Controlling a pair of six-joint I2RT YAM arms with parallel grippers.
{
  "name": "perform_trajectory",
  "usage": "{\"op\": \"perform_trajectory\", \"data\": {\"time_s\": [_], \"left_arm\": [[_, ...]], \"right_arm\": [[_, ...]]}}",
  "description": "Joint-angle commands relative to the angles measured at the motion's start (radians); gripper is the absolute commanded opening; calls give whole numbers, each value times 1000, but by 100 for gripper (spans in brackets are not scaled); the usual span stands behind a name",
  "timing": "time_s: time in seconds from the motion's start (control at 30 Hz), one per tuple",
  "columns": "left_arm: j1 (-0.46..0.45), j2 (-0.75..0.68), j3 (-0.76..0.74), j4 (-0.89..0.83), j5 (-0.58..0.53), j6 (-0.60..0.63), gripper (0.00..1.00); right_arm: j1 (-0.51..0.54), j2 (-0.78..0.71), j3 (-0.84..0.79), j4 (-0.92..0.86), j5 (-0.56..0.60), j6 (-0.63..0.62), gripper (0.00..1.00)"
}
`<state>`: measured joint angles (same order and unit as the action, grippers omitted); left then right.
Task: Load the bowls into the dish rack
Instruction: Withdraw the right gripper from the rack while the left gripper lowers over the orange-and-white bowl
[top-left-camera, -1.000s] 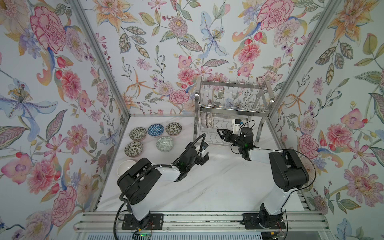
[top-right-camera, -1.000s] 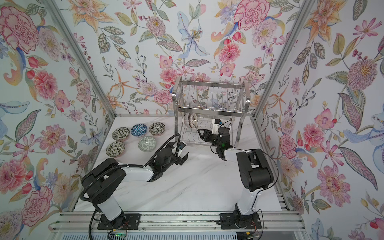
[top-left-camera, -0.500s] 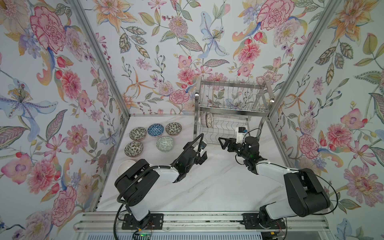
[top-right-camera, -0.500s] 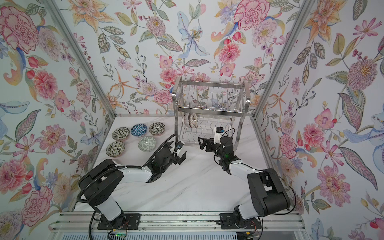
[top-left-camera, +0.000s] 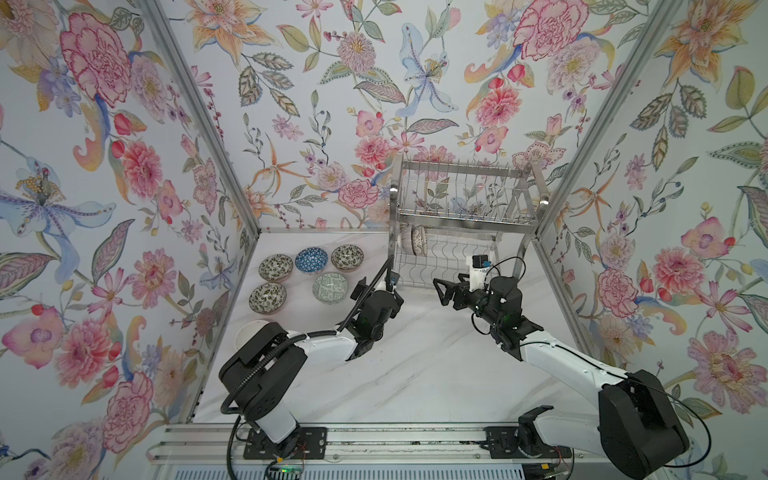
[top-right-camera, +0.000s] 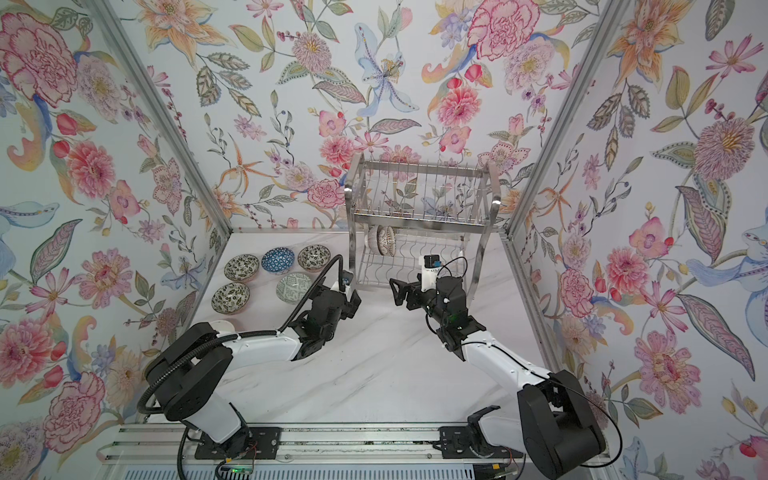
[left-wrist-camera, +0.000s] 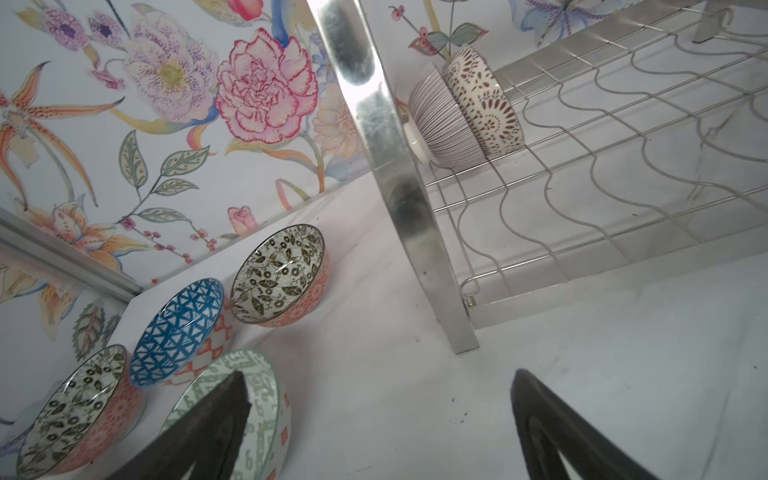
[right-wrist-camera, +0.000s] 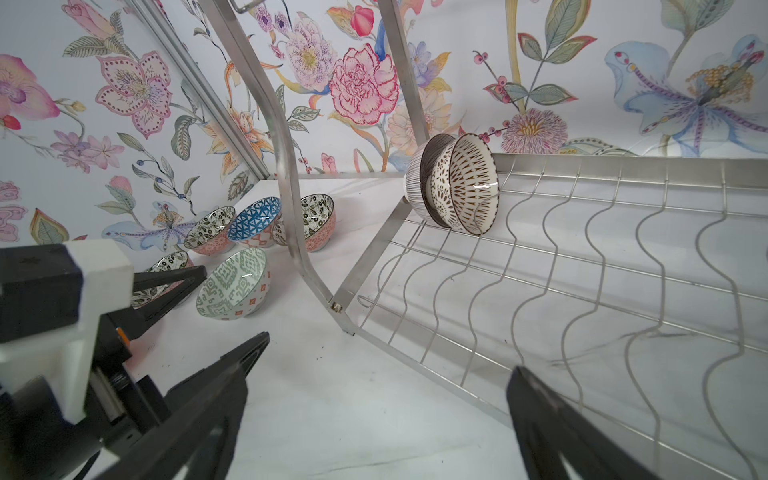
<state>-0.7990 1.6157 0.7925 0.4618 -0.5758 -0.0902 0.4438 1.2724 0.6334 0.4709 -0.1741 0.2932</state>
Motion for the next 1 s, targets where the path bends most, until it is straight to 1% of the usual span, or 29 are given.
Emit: {"op": "perform_trajectory", "data": {"time_s": [0.0, 0.1, 0.17, 0.27, 0.3, 0.4, 0.5, 0.6, 0.73, 0.8, 0.83, 0.9, 0.97], "left_arm": [[7, -102, 36, -234, -82, -123, 99], [35, -178, 27, -366, -79, -181, 99], [70, -238, 10, -438, -61, -210, 99], [176, -330, -18, -544, 32, -259, 99], [218, -361, -31, -567, 56, -272, 99], [337, -445, -80, -609, 104, -279, 99], [440, -504, -100, -666, 116, -285, 99], [529, -543, -140, -679, 159, -312, 99], [594, -567, -196, -641, 164, -360, 99], [623, -571, -224, -613, 148, -393, 99], [648, -572, -240, -601, 154, -426, 99], [692, -567, -271, -567, 189, -460, 99], [730, -561, -290, -546, 193, -484, 99]], "right_arm": [[53, 34, 31, -29, 24, -51, 99], [109, 69, 61, -35, 39, -91, 99], [144, 96, 84, -37, 45, -99, 99], [197, 142, 119, -31, 71, -115, 99], [246, 161, 134, -28, 87, -128, 99], [312, 224, 190, -38, 125, -166, 99], [366, 282, 266, -59, 141, -182, 99], [419, 331, 332, -75, 161, -198, 99], [475, 395, 413, -112, 180, -218, 99], [490, 427, 447, -142, 171, -218, 99], [496, 440, 464, -161, 158, -221, 99], [509, 462, 495, -207, 160, -228, 99], [519, 472, 509, -238, 164, -233, 99]]}}
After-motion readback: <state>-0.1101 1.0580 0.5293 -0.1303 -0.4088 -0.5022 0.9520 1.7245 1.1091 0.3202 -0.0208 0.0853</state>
